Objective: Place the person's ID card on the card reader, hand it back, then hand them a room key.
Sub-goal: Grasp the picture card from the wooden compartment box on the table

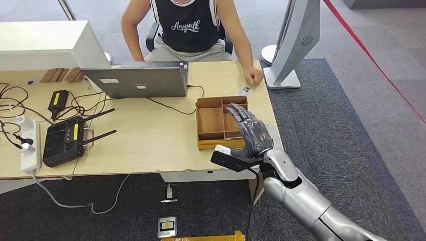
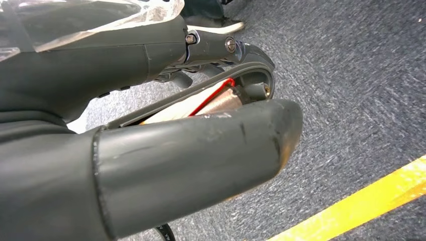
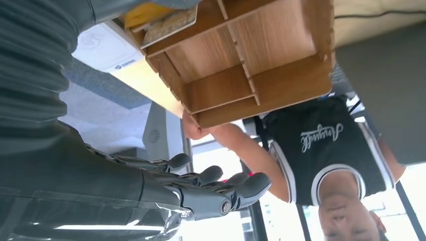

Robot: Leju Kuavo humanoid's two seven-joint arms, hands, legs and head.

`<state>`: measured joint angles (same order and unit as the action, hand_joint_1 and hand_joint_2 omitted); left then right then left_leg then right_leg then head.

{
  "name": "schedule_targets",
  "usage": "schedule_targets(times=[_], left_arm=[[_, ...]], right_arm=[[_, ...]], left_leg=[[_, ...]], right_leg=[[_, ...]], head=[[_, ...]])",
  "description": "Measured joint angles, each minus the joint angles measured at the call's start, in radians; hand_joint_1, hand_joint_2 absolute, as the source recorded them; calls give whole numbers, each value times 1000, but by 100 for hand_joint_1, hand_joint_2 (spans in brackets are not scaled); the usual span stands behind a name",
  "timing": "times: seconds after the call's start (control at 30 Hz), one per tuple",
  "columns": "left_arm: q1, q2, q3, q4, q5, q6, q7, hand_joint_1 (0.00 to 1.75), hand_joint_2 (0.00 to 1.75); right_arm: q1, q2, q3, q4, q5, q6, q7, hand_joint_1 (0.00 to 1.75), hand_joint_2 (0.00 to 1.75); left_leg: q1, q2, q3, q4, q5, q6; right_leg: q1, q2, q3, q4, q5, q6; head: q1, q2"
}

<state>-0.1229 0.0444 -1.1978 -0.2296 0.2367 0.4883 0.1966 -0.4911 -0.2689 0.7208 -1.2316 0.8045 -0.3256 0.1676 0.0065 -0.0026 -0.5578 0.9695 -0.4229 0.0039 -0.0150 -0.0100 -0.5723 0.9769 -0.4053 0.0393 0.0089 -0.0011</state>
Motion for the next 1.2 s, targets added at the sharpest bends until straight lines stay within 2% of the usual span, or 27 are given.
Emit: schedule_targets(times=[0.17,0.67,1.2], left_arm=[[-1,-3,0,-1,-14,-1,-5,0,0],[-1,-7,-2,-2,-30,-7,-17,0,0],[-1,-7,-3,-6,-43,-7,-28,0,0]], right_arm=[[-17,21,-3,70,24,-51,9,0,175],[-33,32,-18,221,14,-19,9,0,175],[-43,32,-35,314,-22,-42,-8,0,175]], left_leg=[[0,0,0,0,0,0],[0,0,0,0,0,0],[0,0,0,0,0,0]], right_leg=[[0,0,0,0,0,0],[0,0,0,0,0,0],[0,0,0,0,0,0]], head=[[0,0],[0,0],[0,0]])
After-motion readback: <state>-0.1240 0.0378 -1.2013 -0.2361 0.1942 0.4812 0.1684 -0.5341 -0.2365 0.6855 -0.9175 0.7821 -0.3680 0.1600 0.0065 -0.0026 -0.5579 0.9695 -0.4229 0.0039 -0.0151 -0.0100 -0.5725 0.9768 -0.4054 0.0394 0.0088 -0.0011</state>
